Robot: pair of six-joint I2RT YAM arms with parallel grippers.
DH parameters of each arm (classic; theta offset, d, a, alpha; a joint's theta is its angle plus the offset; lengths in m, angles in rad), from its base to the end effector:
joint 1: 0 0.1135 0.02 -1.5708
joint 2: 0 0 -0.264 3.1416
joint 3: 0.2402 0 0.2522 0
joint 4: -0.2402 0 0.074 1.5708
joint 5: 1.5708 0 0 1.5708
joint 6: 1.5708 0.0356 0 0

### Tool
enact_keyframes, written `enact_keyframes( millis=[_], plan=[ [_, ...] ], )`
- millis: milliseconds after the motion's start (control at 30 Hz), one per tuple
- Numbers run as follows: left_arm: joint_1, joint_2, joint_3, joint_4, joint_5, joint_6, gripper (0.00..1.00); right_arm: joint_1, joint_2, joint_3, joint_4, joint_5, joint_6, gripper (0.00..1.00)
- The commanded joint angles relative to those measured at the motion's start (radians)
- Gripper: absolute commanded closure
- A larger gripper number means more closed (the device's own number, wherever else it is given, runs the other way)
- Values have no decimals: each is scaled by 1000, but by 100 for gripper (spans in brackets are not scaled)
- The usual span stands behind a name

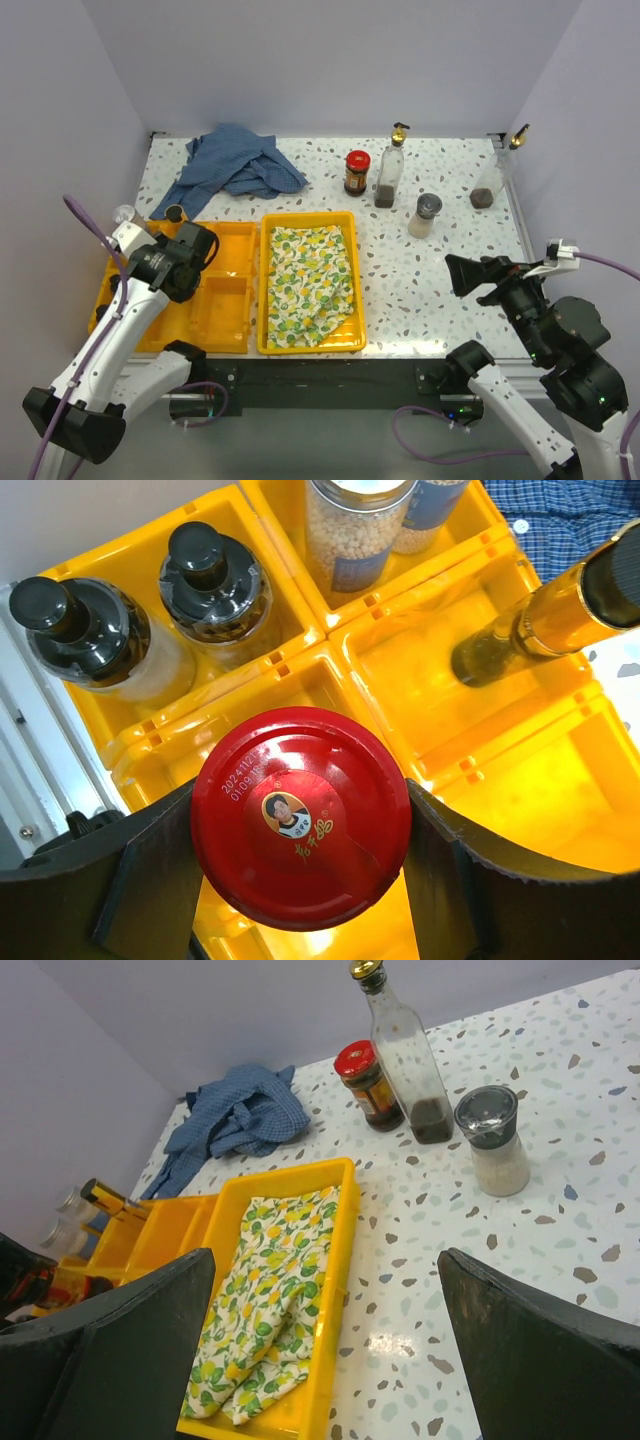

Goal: Organize the condiment bottles
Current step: Place the bottle in the storage box.

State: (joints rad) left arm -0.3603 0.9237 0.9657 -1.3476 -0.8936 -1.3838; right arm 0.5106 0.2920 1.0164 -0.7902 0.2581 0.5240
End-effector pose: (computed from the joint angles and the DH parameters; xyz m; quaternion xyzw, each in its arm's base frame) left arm 0.1299 -0.0193 0.3014 -0.4876 0.7514 0.1842 0.4046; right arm 0.0211 0.0014 0.3896 0.0928 0.7233 0.2535 0.6356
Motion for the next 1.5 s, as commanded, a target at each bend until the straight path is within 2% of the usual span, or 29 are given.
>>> enact_keyframes(
  millis=[0,200,567,700,733,833,933,1100,1133,1233,1333,1467],
  plan=[
    [4,3,1,31,-146,-15,100,2,-14,10,6,-13,-4,1],
    [3,55,-1,37,-194,-52,100,3,-14,19,5,-14,-1,1],
    [3,12,-171,415,-123,156,100,3,-19,4,3,-23,4,1],
    [3,9,-222,487,-110,177,81,2,-30,-2,0,-19,13,1],
    [1,10,-232,501,-111,180,70,3,-31,-6,5,-20,11,1],
    [3,33,-236,493,-110,177,48,3,-28,-7,3,-19,10,1],
    [3,50,-231,484,-104,163,34,2,-25,-7,-1,-22,11,1],
    [3,30,-239,461,-80,146,18,2,-27,-2,-9,-23,11,1],
    [3,8,-240,461,-84,141,12,3,-31,-2,-10,-26,11,1],
    [3,-44,-234,498,-67,215,0,3,-37,2,-10,-26,11,1],
    [3,-81,-188,524,-25,284,0,2,-40,13,-14,-31,7,1],
    [3,-105,-79,455,-16,289,0,3,-37,48,-38,-20,-7,1]
  ],
)
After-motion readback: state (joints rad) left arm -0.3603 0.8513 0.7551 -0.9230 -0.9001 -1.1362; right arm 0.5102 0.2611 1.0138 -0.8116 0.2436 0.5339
